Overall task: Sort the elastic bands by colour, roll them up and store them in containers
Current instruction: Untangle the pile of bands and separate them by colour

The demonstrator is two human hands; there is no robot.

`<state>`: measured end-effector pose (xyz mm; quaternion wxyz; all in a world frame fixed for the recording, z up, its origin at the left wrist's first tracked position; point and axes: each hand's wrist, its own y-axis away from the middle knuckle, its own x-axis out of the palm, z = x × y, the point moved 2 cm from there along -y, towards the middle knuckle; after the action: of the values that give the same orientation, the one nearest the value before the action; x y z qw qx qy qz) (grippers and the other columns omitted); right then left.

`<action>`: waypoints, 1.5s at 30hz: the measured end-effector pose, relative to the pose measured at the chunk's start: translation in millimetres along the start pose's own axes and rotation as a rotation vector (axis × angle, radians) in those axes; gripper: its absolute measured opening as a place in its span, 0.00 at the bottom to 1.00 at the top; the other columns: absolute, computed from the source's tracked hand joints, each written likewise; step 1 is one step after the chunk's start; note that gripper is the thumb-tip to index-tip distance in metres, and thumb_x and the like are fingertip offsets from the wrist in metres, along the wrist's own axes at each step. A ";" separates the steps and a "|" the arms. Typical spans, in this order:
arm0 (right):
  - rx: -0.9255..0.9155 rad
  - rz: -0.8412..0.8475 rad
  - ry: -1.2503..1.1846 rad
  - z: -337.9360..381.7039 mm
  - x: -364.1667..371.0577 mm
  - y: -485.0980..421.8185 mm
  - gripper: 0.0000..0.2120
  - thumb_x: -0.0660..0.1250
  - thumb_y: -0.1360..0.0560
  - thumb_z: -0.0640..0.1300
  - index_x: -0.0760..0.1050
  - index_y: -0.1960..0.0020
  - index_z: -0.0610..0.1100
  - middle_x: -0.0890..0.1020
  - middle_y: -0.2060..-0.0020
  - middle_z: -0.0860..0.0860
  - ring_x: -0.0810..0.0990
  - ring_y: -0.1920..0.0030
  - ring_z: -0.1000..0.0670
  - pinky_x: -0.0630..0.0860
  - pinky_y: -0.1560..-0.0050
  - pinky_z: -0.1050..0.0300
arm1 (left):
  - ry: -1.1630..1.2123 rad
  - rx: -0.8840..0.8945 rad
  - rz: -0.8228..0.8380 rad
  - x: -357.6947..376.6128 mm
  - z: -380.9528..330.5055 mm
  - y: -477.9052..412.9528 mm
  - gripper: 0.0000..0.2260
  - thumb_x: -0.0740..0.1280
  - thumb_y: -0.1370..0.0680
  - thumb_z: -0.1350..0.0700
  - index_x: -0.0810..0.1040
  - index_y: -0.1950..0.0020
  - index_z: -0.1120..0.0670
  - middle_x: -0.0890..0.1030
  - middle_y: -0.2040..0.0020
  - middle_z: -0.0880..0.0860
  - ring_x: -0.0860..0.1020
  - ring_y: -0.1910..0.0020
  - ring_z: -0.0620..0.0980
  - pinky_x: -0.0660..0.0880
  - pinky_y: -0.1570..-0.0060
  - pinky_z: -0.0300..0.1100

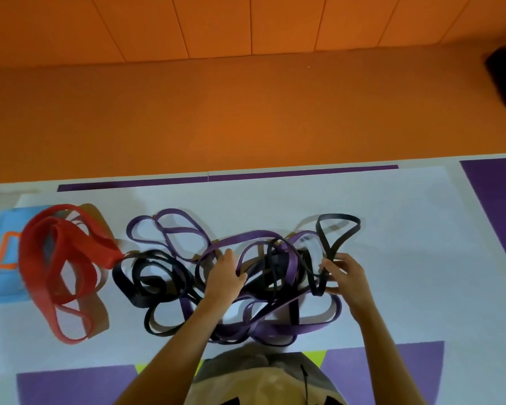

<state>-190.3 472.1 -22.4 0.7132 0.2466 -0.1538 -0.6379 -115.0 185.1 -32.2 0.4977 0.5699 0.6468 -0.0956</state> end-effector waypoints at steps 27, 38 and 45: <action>0.005 -0.122 0.129 -37.7 -28.7 38.7 0.04 0.71 0.19 0.40 0.81 0.45 0.44 0.87 0.53 0.43 0.86 0.51 0.36 0.84 0.47 0.40 | -0.022 -0.147 -0.091 -76.2 37.2 -50.9 0.17 0.61 0.14 0.53 0.72 0.61 0.56 0.76 0.64 0.54 0.78 0.60 0.59 0.71 0.58 0.50; -0.118 -0.174 0.048 -16.0 -28.8 40.4 0.05 0.70 0.19 0.37 0.81 0.46 0.45 0.88 0.53 0.47 0.88 0.49 0.46 0.84 0.48 0.46 | 0.848 -0.298 -0.317 -128.9 -9.4 -85.4 0.25 0.72 0.20 0.61 0.71 0.24 0.57 0.80 0.35 0.58 0.83 0.40 0.57 0.80 0.35 0.54; -0.248 -0.120 0.103 0.2 -22.1 32.7 0.11 0.66 0.22 0.26 0.83 0.48 0.38 0.86 0.50 0.45 0.85 0.46 0.43 0.80 0.40 0.44 | 0.317 0.048 0.025 -37.9 -39.2 -55.6 0.21 0.73 0.20 0.56 0.74 0.29 0.51 0.75 0.30 0.54 0.78 0.35 0.54 0.76 0.39 0.48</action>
<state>-166.2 495.9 -2.1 0.7057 0.1975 -0.0219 -0.6801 -187.8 169.4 -9.3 0.3769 0.5975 0.7076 -0.0136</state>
